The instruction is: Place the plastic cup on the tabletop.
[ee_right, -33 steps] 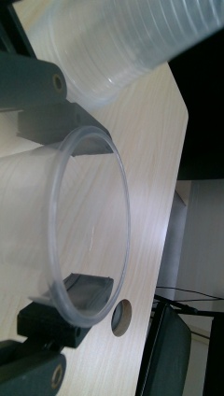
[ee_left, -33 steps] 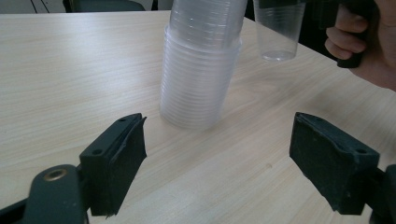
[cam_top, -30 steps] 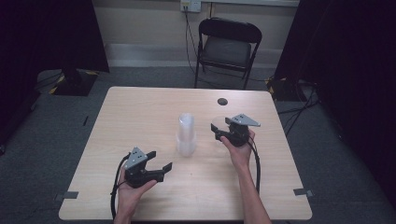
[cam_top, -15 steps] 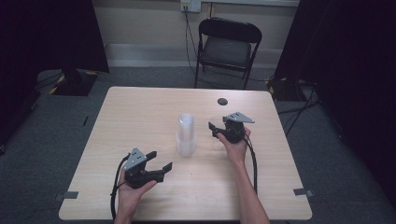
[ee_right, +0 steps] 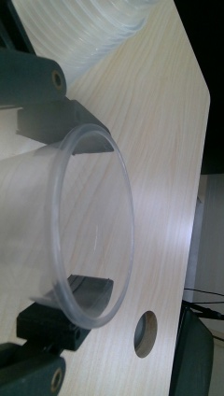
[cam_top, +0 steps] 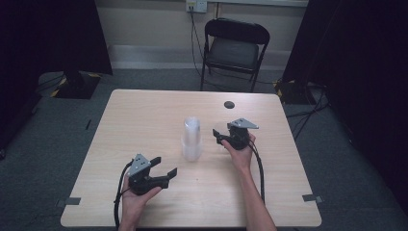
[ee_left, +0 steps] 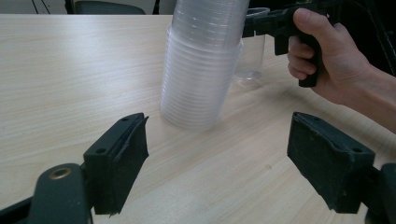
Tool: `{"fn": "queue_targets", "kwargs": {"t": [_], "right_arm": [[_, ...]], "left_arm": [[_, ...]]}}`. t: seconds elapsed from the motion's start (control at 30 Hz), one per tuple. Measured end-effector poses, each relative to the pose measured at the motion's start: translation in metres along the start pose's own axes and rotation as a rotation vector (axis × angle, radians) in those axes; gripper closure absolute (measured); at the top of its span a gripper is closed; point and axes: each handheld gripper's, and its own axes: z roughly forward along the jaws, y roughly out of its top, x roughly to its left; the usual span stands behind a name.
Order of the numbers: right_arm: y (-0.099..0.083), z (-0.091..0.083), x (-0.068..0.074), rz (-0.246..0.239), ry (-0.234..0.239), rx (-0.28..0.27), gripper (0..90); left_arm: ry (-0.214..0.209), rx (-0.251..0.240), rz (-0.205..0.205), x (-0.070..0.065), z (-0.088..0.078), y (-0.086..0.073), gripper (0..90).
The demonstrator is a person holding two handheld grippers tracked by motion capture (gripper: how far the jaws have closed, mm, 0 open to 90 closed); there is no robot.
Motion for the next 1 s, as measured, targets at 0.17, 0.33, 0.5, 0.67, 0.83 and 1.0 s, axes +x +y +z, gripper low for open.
{"fn": "queue_targets", "kwargs": {"t": [0.17,0.33,0.5,0.67,0.83,1.0], "right_arm": [[-0.002,-0.005,-0.001,-0.002,-0.001,-0.002,27.9],[-0.005,-0.011,-0.002,-0.003,-0.001,-0.007,27.8],[-0.009,-0.017,-0.002,-0.009,-0.003,-0.011,28.0],[-0.014,-0.022,-0.001,-0.009,-0.004,-0.014,28.1],[-0.019,-0.027,-0.002,-0.005,-0.003,-0.015,28.6],[-0.022,-0.028,-0.002,0.001,-0.001,-0.003,28.7]], "left_arm": [[0.000,0.001,-0.003,0.000,0.000,0.000,20.1],[-0.002,0.002,-0.004,-0.001,0.001,0.000,20.1],[-0.006,-0.001,0.000,-0.002,0.001,0.001,20.1],[-0.008,0.000,0.000,-0.002,0.001,0.001,20.1],[-0.016,-0.001,-0.003,-0.003,0.001,0.001,20.1],[-0.020,-0.004,-0.005,-0.003,0.000,0.001,20.1]]}}
